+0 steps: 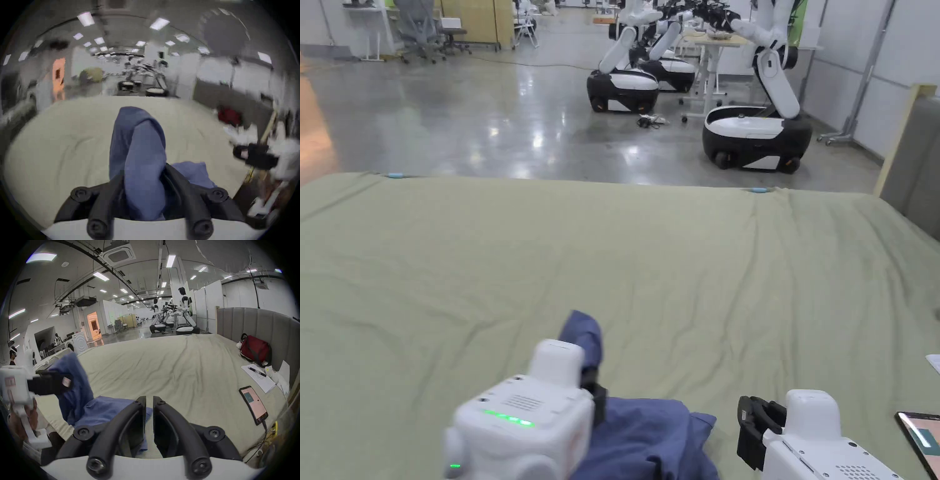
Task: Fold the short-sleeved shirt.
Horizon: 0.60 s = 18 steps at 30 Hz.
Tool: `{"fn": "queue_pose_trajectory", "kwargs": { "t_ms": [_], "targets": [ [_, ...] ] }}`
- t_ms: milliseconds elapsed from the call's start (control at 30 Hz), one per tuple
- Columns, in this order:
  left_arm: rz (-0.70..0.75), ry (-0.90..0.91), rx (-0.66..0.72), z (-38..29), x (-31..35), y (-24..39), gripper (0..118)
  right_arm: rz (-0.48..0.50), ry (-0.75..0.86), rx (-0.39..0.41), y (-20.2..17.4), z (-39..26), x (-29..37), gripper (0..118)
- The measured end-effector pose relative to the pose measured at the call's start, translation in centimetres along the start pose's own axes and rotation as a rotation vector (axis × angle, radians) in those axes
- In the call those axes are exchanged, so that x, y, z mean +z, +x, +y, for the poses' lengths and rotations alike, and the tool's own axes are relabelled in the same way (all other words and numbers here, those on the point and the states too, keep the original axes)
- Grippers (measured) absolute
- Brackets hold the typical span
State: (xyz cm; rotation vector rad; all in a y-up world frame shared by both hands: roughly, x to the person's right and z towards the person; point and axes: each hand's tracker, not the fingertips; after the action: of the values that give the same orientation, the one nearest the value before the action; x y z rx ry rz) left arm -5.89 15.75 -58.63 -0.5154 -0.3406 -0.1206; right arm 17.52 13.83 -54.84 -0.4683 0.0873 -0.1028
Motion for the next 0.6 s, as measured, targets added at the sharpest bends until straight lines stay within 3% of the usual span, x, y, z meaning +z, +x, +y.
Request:
{"fn": "queue_pose_trajectory", "kwargs": {
  "t_ms": [167,233,267,300,333,367,400,500,533,600],
  "targets": [
    [0.056,-0.160,-0.430,-4.6,-5.4,9.7,14,-0.041,-0.010,-0.020,1.8,-0.5,0.4,14],
    [0.062,-0.193,-0.468,-6.0,-6.5,10.8,15,-0.041,-0.016,-0.029,2.1,-0.7,0.3,14],
    [0.080,-0.193,-0.488,-6.5,-6.9,11.1,27,-0.042,-0.019,-0.030,2.2,-0.7,0.2,14],
    [0.088,-0.170,-0.497,-6.6,-6.9,11.0,52,-0.044,-0.021,-0.029,2.2,-0.8,0.1,14],
    [0.075,-0.167,-0.485,-6.1,-6.4,10.4,91,-0.044,-0.023,-0.026,2.2,-0.8,0.1,14],
    [0.049,-0.155,-0.443,-5.5,-5.7,9.9,98,-0.044,-0.023,-0.024,2.2,-0.8,0.1,14],
    [-0.004,-0.120,-0.354,-4.6,-4.4,9.0,99,-0.043,-0.022,-0.019,2.2,-0.8,0.1,14],
    [-0.209,0.119,0.103,-0.4,0.8,4.0,98,-0.039,-0.022,-0.013,2.1,-0.7,-0.1,14],
    [-0.271,0.170,0.245,0.2,1.6,2.0,103,-0.036,-0.025,-0.020,2.1,-0.6,-0.3,14],
    [-0.355,0.116,0.415,0.8,1.2,-1.3,108,-0.023,-0.033,-0.037,2.0,-0.5,-0.7,14]
  ]
}}
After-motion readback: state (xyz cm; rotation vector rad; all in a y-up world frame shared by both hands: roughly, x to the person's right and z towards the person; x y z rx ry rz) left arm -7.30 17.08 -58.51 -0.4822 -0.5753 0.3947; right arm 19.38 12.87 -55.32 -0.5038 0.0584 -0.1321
